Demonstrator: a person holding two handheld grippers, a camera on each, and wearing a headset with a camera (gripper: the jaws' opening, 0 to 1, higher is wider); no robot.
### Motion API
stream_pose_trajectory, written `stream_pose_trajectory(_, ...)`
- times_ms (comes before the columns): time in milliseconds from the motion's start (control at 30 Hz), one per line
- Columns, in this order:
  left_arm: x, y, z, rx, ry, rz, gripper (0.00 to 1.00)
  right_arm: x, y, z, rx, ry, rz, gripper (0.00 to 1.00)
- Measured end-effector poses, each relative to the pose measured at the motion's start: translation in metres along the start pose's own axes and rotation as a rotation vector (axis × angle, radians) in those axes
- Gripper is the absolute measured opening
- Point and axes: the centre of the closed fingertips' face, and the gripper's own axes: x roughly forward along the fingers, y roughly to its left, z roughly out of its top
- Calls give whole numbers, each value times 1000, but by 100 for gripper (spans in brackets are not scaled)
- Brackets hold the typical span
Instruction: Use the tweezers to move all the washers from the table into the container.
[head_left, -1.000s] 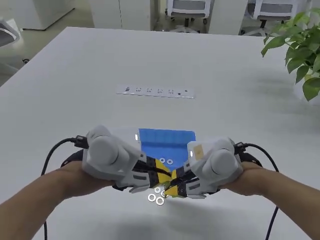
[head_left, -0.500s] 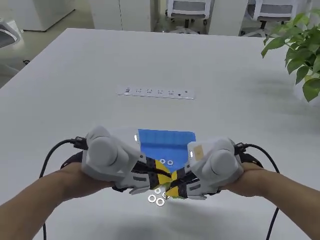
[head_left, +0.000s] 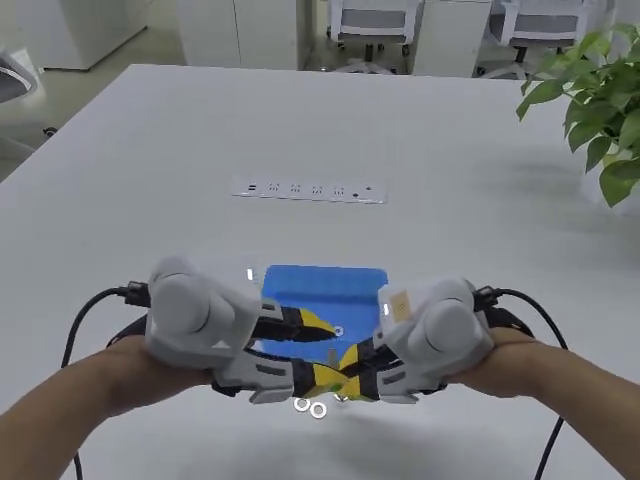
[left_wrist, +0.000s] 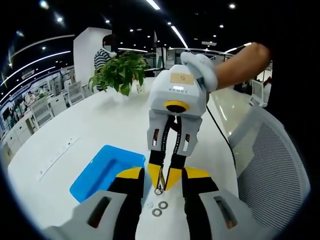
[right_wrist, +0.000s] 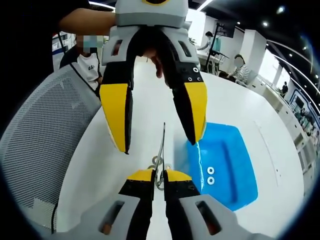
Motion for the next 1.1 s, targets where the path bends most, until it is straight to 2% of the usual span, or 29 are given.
stream_pose_trajectory(267,-8,-4,8,-27,-43,8,52,-6,0,7,3,-4,-3,8)
stream_pose_trajectory(533,-17,0,4,-51,-48,50,71,-16,-4,15,-4,-4,-7,8)
stream_pose_trajectory(933,-29,3,-2,-74,-51,89,82,-33,-13,30,3,-11,-6,8)
stream_pose_trajectory(1000,-30,5,-2,-77,-54,102,87,-35,-16,31,4,-11,-7,8)
stream_pose_trajectory(1100,-32,6,-3,-82,-55,108,87,-38,-18,34,7,-15,-7,8)
